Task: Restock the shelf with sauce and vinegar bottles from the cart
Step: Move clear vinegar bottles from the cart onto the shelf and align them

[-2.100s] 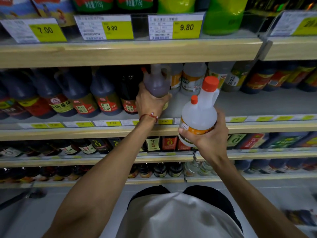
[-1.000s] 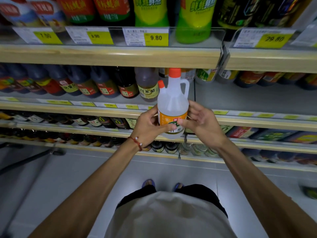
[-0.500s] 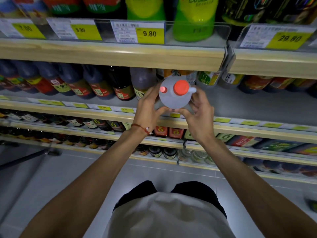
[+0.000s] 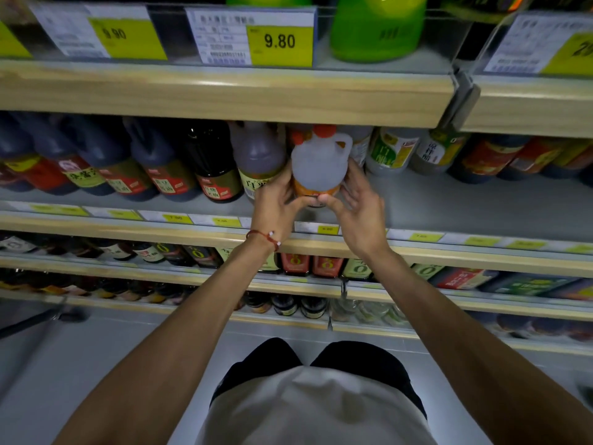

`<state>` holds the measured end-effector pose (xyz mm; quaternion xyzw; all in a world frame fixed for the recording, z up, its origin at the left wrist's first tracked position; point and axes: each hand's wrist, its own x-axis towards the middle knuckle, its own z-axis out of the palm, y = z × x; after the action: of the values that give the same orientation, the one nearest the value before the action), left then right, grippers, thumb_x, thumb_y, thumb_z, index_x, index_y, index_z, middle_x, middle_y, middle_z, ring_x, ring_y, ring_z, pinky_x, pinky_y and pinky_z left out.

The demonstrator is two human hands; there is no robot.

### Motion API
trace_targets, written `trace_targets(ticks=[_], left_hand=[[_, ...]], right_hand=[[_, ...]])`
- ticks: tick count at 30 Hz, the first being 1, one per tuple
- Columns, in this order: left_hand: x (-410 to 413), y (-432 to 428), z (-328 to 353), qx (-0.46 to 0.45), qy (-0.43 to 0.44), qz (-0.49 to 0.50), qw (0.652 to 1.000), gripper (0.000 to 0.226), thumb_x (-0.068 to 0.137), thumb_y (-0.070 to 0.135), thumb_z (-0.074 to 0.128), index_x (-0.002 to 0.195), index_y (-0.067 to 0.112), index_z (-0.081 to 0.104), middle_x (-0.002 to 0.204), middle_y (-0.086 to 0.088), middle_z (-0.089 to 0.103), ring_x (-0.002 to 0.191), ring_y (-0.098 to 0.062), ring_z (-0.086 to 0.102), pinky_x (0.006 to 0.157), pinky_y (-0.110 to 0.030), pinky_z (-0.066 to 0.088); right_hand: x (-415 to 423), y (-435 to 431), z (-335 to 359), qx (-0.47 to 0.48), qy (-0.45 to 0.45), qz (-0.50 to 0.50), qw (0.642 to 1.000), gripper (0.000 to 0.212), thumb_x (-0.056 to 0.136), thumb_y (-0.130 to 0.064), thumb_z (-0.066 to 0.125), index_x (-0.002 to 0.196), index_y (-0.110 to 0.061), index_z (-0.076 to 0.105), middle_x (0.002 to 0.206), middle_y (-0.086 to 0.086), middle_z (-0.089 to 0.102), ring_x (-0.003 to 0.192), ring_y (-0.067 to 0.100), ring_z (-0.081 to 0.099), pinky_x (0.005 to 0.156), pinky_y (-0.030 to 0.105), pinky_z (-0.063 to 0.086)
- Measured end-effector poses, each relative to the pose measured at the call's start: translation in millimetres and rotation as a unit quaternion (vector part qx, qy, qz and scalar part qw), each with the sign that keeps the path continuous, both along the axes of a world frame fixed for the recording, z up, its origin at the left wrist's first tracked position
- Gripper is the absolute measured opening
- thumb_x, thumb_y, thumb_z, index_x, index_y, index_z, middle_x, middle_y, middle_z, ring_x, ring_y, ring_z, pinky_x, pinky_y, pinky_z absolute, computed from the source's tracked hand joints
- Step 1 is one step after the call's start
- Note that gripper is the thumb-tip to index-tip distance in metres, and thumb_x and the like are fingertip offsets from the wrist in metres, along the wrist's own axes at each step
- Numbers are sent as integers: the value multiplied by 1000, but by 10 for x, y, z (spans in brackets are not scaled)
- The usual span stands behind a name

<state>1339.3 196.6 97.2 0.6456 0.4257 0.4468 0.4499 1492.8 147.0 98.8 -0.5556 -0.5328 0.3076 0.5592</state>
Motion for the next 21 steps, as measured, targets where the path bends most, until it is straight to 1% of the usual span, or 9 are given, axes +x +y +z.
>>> trace_targets(ticks=[4,7,8,10,11,13,16,19,21], left_hand=[[32,78,-95,19,24,25,999,57,89,30,73,142,18,56,133,8,67,135,-18,55,111,-51,47],[24,112,-170,38,55,39,997,59,93,39,68,147,19,52,138,7,64,135,-13,54,111,-50,46],[15,113,-178,41,59,41,997,59,94,38,67,148,20,52,136,8,65,132,-12,57,110,-49,48],[-8,113,-193,34,64,44,996,59,93,38,68,148,22,52,131,12,67,127,-9,60,109,-47,49],[-19,117,-209,26,66,40,997,59,92,38,68,147,25,52,128,13,67,126,-10,61,109,-47,49],[-36,98,-200,11,68,26,997,60,90,35,69,147,28,52,126,12,68,125,-13,62,109,-49,49],[-95,-1,-100,-10,47,34,998,53,92,11,71,143,12,58,132,4,66,127,-11,61,110,-40,49],[-269,-96,-65,-5,45,101,994,35,92,5,71,127,5,68,118,0,72,110,-9,69,102,-32,55],[-431,-109,-46,16,38,153,987,24,90,5,73,113,9,72,105,0,75,96,-6,71,93,-32,59]], right_hand=[[14,96,-33,-8,-10,-11,1000,70,97,-14,73,157,-17,38,149,-16,53,142,3,48,117,36,45],[23,114,-115,-20,-60,-39,997,73,96,-34,74,159,-22,39,154,-16,51,145,9,46,115,47,47],[20,116,-126,-27,-63,-37,997,73,96,-32,74,159,-23,38,152,-22,50,144,7,46,115,47,47],[16,125,-119,-46,-65,-26,996,72,97,-14,72,160,-18,36,146,-31,48,139,-5,46,117,40,46],[10,120,-96,-56,-72,-22,996,72,97,-7,71,160,-15,35,146,-28,49,138,-7,45,117,36,44],[-28,88,-40,-57,-99,-43,992,72,95,-6,72,158,-14,39,150,-16,52,140,1,47,117,36,45],[-163,-23,49,-50,-113,-116,986,59,93,-6,72,149,-13,53,142,-7,61,129,6,56,109,29,49],[-344,-128,129,-44,-119,-170,977,46,92,-5,69,137,-12,62,128,4,69,113,15,64,97,25,53],[-476,-167,167,-43,-119,-170,977,37,92,-6,68,128,-12,66,118,5,69,106,16,66,95,33,57]])
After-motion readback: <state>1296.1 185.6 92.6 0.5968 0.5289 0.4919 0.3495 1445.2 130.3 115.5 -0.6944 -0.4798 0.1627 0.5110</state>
